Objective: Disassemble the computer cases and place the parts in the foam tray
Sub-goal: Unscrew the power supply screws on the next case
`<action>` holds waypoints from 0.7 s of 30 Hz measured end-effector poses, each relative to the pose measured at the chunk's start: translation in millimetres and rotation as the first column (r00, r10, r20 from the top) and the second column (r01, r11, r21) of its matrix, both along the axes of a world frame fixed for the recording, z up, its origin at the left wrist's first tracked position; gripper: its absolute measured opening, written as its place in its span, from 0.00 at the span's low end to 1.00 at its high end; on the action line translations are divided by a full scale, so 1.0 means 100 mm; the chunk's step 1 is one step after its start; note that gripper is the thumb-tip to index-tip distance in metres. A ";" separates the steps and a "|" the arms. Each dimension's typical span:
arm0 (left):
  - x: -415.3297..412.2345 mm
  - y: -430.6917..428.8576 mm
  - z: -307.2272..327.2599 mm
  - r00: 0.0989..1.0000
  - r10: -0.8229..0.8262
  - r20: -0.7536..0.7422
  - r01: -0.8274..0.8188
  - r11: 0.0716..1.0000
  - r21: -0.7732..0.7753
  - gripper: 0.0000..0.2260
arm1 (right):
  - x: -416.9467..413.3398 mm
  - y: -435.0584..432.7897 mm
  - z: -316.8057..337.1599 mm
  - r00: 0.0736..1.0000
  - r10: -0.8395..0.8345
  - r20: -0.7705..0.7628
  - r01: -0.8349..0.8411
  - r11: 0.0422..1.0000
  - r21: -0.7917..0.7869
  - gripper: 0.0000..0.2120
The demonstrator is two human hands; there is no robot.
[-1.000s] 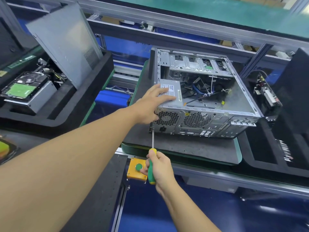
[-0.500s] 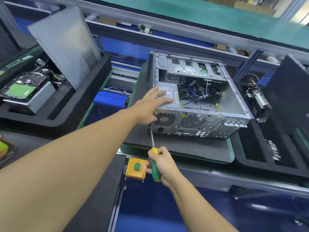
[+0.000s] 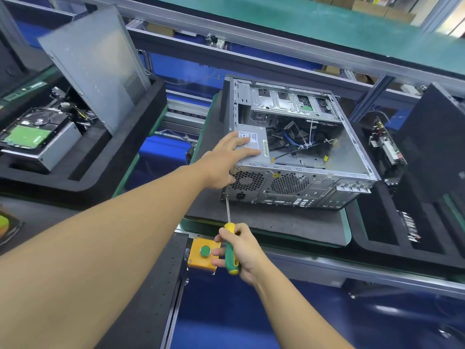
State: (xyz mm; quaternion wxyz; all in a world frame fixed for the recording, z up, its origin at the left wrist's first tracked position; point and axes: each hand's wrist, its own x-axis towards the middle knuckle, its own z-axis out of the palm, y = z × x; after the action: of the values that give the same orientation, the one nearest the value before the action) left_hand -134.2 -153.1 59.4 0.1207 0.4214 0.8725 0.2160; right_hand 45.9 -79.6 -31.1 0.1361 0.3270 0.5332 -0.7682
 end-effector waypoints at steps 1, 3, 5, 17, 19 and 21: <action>0.00 0.00 0.00 1.000 0.000 0.003 0.000 1.000 0.001 0.41 | 0.00 0.00 0.01 1.000 -0.008 0.006 0.008 0.999 -0.031 0.13; 0.00 0.00 0.00 1.000 0.003 0.006 -0.003 1.000 0.004 0.41 | -0.02 0.03 0.04 0.999 -0.009 0.047 0.015 0.991 -0.132 0.13; 0.00 0.00 0.00 1.000 0.000 0.005 0.000 1.000 0.007 0.41 | -0.02 0.06 0.09 0.997 0.031 0.069 -0.014 0.974 -0.227 0.16; -0.02 0.01 -0.04 1.000 -0.007 -0.012 0.007 1.000 0.010 0.41 | -0.10 0.03 0.14 0.998 -0.057 0.025 0.060 0.987 -0.152 0.09; -0.03 0.01 -0.04 1.000 -0.007 -0.012 0.007 1.000 0.013 0.41 | -0.11 0.03 0.19 0.997 -0.035 0.061 0.050 0.964 -0.260 0.12; -0.03 0.01 -0.05 1.000 -0.004 -0.012 0.004 1.000 0.015 0.41 | -0.10 0.03 0.18 0.998 -0.024 0.065 0.040 0.965 -0.258 0.14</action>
State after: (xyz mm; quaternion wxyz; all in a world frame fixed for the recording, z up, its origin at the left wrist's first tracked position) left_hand -137.6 -152.2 54.4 0.1128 0.4253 0.8706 0.2200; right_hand 36.0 -76.9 -13.1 0.1815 0.3384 0.4186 -0.8230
